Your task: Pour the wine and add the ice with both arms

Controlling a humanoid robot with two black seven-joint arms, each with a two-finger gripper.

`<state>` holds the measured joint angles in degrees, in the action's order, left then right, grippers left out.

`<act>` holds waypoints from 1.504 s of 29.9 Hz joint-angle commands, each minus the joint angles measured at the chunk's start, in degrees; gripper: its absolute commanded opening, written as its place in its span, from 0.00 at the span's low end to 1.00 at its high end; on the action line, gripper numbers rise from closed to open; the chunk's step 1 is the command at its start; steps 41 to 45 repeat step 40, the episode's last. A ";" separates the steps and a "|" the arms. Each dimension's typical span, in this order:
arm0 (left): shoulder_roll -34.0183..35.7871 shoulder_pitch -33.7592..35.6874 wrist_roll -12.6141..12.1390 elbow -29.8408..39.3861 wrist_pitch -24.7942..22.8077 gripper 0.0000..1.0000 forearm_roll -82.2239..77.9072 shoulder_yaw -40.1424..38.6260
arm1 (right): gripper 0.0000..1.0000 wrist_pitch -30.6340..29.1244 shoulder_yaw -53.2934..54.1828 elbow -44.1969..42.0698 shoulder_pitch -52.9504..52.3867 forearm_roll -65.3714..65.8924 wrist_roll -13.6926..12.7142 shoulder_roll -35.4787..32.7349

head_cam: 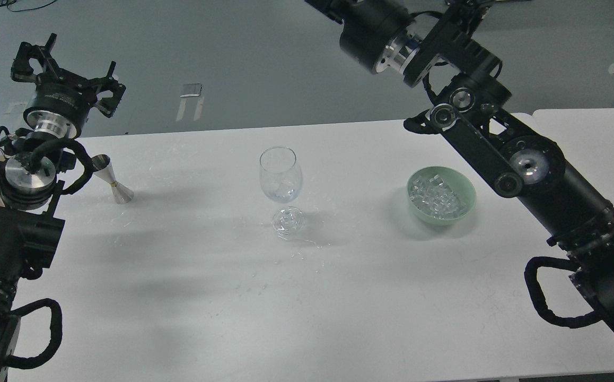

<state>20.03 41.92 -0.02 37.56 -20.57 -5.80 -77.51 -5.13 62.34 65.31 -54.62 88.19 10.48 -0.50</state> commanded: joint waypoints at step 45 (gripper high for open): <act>-6.58 7.30 3.79 -2.84 5.63 0.98 -3.34 9.13 | 1.00 -2.60 12.81 -33.59 -4.01 -58.66 0.15 -0.91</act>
